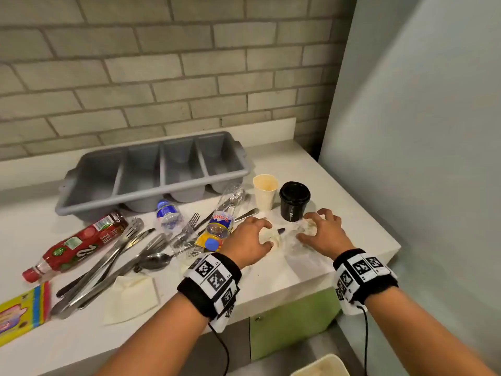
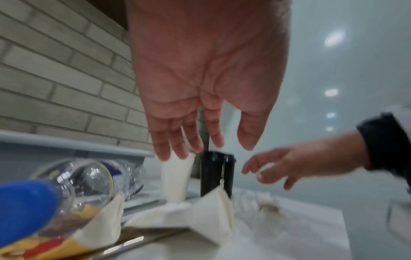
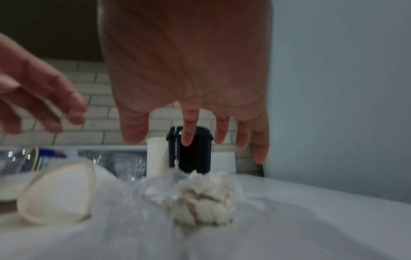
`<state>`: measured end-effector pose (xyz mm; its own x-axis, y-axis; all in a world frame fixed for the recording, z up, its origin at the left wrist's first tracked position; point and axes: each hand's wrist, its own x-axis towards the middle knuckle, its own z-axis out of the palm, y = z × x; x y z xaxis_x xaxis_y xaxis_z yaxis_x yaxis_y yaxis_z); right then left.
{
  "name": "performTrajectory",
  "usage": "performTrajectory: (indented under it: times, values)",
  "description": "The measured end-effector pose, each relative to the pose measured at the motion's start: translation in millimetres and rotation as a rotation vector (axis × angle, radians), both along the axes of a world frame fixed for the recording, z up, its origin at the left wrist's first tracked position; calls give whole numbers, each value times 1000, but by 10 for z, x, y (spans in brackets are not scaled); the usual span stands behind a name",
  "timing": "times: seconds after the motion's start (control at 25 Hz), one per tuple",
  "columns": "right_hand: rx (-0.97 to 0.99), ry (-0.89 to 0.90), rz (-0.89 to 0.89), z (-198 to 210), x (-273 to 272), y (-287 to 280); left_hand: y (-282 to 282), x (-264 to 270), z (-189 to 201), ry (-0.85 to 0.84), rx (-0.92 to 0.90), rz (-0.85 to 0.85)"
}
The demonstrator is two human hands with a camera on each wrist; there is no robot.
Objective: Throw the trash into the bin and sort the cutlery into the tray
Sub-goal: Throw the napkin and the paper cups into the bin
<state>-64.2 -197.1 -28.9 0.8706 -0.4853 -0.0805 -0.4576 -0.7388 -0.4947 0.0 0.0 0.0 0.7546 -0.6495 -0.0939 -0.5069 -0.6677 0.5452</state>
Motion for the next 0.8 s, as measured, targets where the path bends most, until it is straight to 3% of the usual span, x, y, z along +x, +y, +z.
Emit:
performTrajectory:
  times: [0.16,0.32,0.68,0.8]
  values:
    - [-98,192,97,-202,175,43,-235,10,-263,-59,246,3]
    - [-160,305,149,-344,266,-71,-349,79,-430,-9,345,-16]
    - [-155,377,182,-378,384,-31,-335,67,-483,-54,251,76]
    - [28,177,69,-267,295,-68,-241,-20,-321,-63,124,95]
